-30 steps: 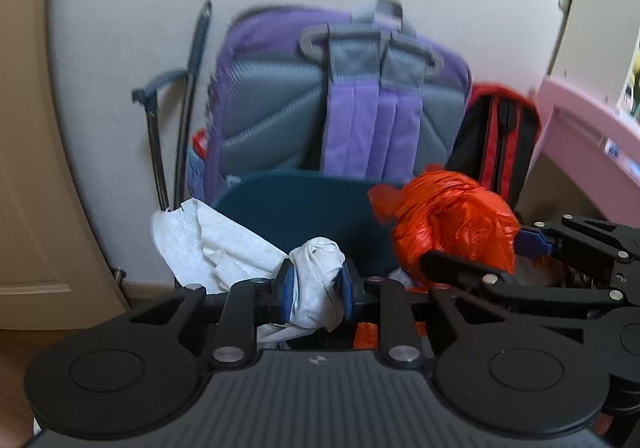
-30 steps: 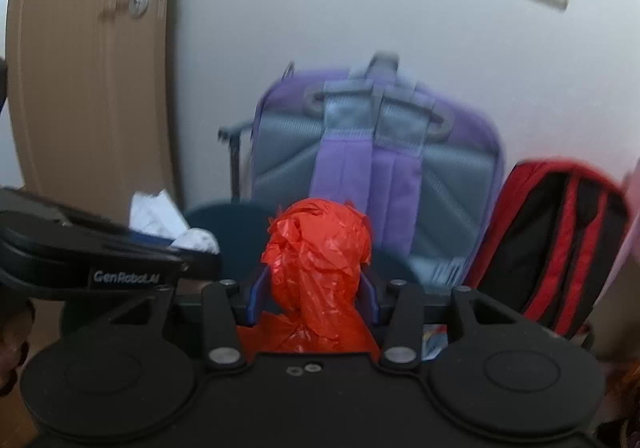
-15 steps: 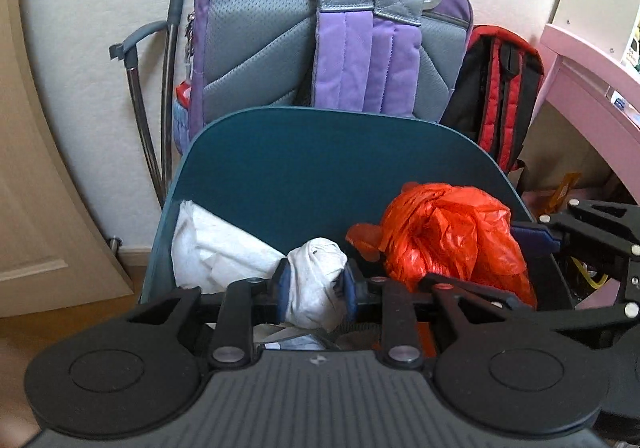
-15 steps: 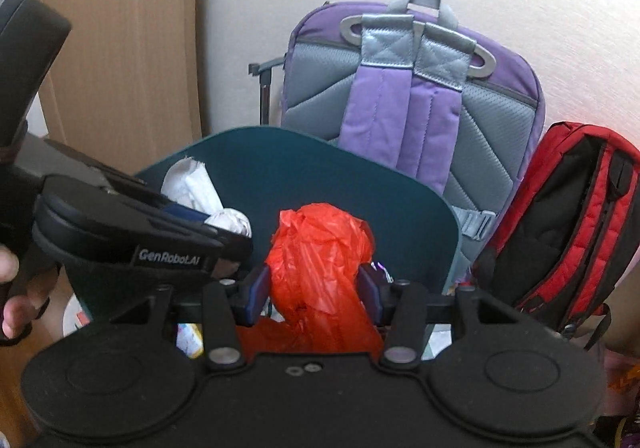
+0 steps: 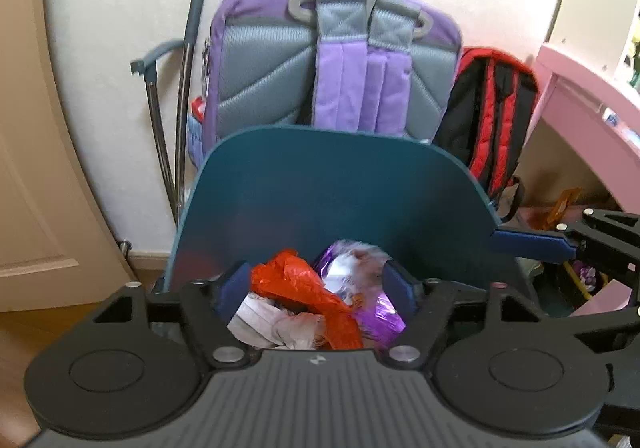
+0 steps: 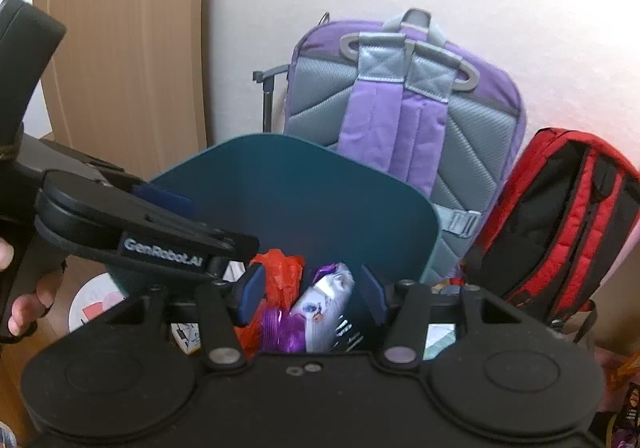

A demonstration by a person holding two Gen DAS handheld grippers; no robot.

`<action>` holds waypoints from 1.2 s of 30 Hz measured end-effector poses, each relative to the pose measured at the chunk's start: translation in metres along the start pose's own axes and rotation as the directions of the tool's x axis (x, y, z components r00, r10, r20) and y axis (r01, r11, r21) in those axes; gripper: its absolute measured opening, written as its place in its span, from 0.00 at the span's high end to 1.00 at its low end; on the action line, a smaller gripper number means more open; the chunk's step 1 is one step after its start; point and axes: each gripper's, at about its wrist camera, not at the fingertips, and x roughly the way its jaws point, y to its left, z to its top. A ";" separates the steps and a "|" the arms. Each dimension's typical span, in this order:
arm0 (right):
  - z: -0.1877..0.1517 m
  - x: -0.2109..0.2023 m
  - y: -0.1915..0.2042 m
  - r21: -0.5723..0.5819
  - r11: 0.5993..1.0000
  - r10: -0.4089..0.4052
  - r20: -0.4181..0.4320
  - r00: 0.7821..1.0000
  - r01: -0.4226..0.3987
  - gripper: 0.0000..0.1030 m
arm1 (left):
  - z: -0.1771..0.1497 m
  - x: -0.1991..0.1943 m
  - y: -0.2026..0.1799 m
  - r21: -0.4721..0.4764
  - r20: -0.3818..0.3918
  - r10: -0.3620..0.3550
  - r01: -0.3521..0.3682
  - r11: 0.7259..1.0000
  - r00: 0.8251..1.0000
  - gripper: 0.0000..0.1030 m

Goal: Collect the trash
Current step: 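Open both tools to drop the cloth and bag into the wastebasket, then withdraw both tools from the wastebasket and turn back toward the bed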

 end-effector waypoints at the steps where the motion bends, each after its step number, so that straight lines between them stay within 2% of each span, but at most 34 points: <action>1: 0.000 -0.007 0.001 -0.002 1.000 -0.003 0.004 1.000 0.003 0.49 | 0.000 -0.006 -0.001 -0.005 0.005 -0.006 0.006 1.000 1.000 0.29; 9: 0.003 -0.064 0.014 -0.008 1.000 -0.011 0.049 0.999 0.011 0.49 | -0.003 -0.062 -0.017 0.006 0.056 -0.016 0.016 1.000 0.998 0.29; 13: 0.002 -0.095 0.021 -0.013 1.000 -0.012 0.073 0.997 0.013 0.48 | -0.008 -0.094 -0.024 0.001 0.090 -0.025 0.025 1.000 0.996 0.21; 20: -0.005 -0.145 0.035 -0.020 1.000 -0.021 0.107 0.994 0.023 0.48 | -0.021 -0.149 -0.034 0.007 0.137 -0.044 0.044 0.999 0.990 0.21; 29: -0.027 -0.196 0.044 0.030 0.999 -0.027 0.149 0.988 0.023 0.48 | -0.057 -0.194 -0.049 0.035 0.150 -0.085 0.081 0.996 0.985 0.17; 36: -0.072 -0.215 0.044 0.049 0.999 -0.003 0.137 0.990 -0.003 0.48 | -0.103 -0.199 -0.060 0.072 0.124 -0.135 0.127 0.989 0.983 0.10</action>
